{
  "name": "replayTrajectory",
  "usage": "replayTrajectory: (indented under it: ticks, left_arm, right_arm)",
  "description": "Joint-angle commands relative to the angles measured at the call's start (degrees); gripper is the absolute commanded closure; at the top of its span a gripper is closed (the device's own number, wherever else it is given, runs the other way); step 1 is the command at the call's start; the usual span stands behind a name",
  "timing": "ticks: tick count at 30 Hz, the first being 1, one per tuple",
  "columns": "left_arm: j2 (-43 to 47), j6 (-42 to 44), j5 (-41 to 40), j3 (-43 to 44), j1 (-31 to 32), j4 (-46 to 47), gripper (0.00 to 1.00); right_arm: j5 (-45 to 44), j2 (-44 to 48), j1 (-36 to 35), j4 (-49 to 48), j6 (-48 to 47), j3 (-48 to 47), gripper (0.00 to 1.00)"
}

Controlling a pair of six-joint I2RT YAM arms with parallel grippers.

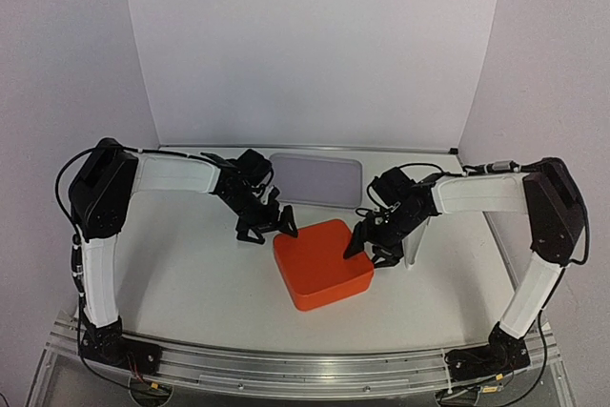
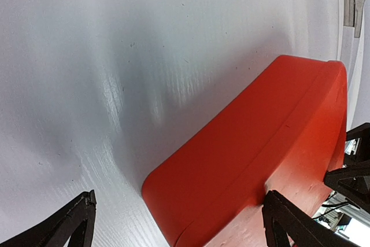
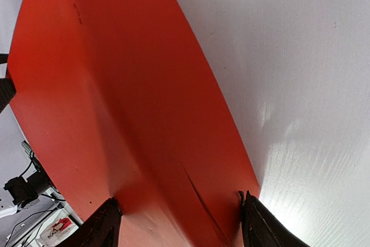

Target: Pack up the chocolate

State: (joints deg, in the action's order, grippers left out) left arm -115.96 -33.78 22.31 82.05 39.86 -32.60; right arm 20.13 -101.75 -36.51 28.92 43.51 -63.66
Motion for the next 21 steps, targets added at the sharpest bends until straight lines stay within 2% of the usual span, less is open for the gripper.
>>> replayTrajectory:
  ticks: [1, 5, 11, 14, 18, 21]
  left_arm:
    - [-1.82, 1.93, -5.37, 2.74, 0.66, -8.33, 0.0]
    - [-4.57, 2.54, -6.85, 7.28, 0.42, -7.67, 0.0]
    - [-6.06, 3.82, -8.09, 14.38, -0.14, -4.01, 0.0]
    - [-5.5, 3.49, -13.14, 17.31, -0.14, -3.75, 0.0]
    - [-2.75, 1.84, -19.88, 17.96, -0.48, -5.03, 0.0]
    - [1.64, 0.58, -20.94, 13.98, -0.49, -5.93, 0.0]
  right_arm:
    - [-4.53, 1.1, 0.3, 9.61, 0.24, 0.18, 0.32]
    - [-8.3, 2.27, 0.3, 13.76, -1.79, 0.49, 0.3]
    - [0.08, 3.85, 0.29, 13.13, -5.69, 1.43, 0.26]
    - [3.77, 5.71, 0.29, 11.51, -7.19, 1.74, 0.26]
    - [7.9, 7.14, 0.3, 10.53, -7.48, 1.53, 0.27]
    - [5.54, 9.42, 0.3, 10.81, -5.73, 3.24, 0.27]
